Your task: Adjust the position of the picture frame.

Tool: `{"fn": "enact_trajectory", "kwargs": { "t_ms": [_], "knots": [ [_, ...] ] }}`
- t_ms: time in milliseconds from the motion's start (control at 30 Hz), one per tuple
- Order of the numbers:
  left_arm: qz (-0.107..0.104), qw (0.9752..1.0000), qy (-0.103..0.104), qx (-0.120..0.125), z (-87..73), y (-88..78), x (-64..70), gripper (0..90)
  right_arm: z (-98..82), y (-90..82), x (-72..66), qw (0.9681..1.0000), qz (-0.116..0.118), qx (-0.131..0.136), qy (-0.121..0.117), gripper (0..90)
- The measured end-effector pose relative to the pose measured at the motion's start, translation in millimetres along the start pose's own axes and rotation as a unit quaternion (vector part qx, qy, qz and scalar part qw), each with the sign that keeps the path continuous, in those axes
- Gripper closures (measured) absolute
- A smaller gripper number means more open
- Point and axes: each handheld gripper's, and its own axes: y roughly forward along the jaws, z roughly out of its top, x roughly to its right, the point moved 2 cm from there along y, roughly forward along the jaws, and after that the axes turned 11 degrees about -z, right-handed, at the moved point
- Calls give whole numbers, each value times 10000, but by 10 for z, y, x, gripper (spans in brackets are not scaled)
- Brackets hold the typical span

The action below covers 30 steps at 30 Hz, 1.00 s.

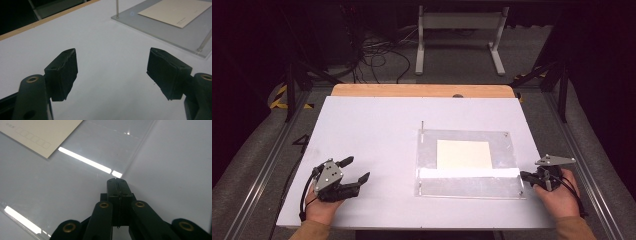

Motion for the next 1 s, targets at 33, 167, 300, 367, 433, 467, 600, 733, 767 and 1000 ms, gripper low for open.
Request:
{"fn": "enact_trajectory", "kwargs": {
  "t_ms": [33,167,300,367,433,467,600,733,767,1000],
  "knots": [
    [2,10000,5,-3,2,3,3,247,25,22,-49,10000,89,21,-23,900],
    [-21,10000,-3,-19,0,10,5,243,123,94,-225,9995,253,73,-175,900],
    [-58,10000,6,-22,0,14,10,244,221,154,-387,9987,321,109,-385,900],
    [-91,10000,9,-26,2,19,18,243,238,166,-413,9984,357,118,-413,900],
    [-164,9999,32,-39,10,32,43,241,270,192,-470,9980,413,146,-462,900],
    [-207,9997,75,-46,18,39,54,241,281,196,-484,9978,404,151,-495,900],
    [-544,9984,149,-46,78,98,160,239,267,204,-449,9977,543,202,-363,900],
    [-948,9951,237,-114,145,237,303,241,248,174,-414,9976,564,260,-307,900],
    [-948,9951,237,-114,145,237,303,247,248,174,-414,9976,564,260,-307,900],
    [-1225,9911,338,-409,235,568,503,406,233,59,-322,9965,605,574,-56,892]
  ]
}}
